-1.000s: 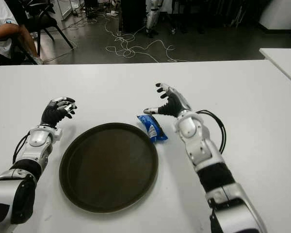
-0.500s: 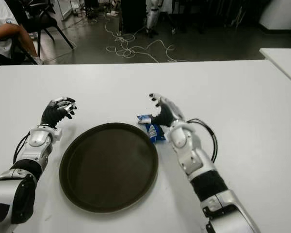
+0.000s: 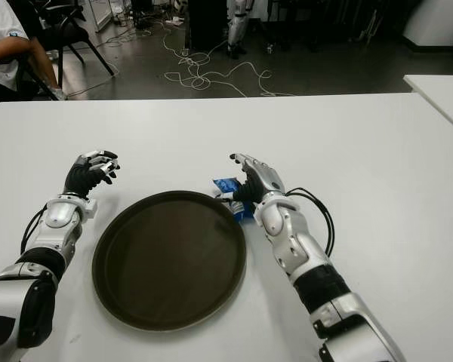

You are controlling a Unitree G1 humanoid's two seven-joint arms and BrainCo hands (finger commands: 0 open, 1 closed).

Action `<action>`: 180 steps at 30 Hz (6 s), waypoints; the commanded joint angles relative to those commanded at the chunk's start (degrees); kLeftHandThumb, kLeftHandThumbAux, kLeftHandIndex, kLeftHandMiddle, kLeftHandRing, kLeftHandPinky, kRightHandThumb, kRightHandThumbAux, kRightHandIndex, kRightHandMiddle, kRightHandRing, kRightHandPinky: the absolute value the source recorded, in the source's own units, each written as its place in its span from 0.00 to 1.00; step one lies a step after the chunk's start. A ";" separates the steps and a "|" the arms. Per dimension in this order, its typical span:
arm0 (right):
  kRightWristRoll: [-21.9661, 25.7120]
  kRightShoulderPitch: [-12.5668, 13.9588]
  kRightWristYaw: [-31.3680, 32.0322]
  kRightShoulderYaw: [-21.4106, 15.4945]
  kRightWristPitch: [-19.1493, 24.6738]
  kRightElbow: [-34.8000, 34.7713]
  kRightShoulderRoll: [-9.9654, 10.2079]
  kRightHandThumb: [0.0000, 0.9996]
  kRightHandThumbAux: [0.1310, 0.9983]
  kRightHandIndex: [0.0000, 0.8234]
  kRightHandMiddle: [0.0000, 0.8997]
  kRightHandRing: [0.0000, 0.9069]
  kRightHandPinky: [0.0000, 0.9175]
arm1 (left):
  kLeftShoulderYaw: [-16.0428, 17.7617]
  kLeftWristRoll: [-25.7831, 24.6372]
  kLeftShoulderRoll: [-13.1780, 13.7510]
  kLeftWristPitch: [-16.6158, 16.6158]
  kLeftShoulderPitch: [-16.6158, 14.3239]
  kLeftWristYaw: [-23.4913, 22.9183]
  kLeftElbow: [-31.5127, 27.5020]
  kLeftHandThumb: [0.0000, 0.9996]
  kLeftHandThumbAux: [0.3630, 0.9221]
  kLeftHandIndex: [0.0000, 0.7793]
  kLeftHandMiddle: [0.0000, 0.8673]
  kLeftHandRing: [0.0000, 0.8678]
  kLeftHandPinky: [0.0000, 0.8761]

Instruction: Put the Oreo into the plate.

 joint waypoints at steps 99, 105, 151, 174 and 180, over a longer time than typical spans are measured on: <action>3.47 -10.59 -10.35 0.14 -16.32 32.60 1.71 0.00 0.76 0.40 0.32 0.35 0.35 | -0.60 0.64 -0.66 -0.84 -0.11 0.40 -0.03 0.69 0.63 0.55 0.63 0.66 0.69; 2.67 -11.00 -10.10 0.99 -16.00 33.38 1.51 0.00 0.75 0.38 0.31 0.31 0.29 | -0.65 0.75 -0.79 -0.73 -0.16 0.47 0.00 0.69 0.63 0.55 0.65 0.67 0.70; 3.53 -12.42 -14.20 0.72 -19.57 41.00 2.29 0.00 0.77 0.37 0.30 0.32 0.30 | -2.29 2.31 -1.98 0.06 -0.77 3.85 -0.14 0.69 0.63 0.55 0.64 0.67 0.70; 7.35 -12.49 -14.36 -2.92 -24.25 40.51 0.80 0.22 0.83 0.79 0.84 0.84 0.80 | -2.43 1.68 -2.45 -0.45 -0.85 4.04 -0.41 0.70 0.63 0.55 0.66 0.69 0.72; 7.53 -12.52 -14.49 -3.28 -23.38 40.03 0.92 0.20 0.84 0.82 0.87 0.86 0.83 | -2.82 2.09 -2.20 -0.37 -0.88 4.42 -0.44 0.70 0.63 0.55 0.63 0.66 0.68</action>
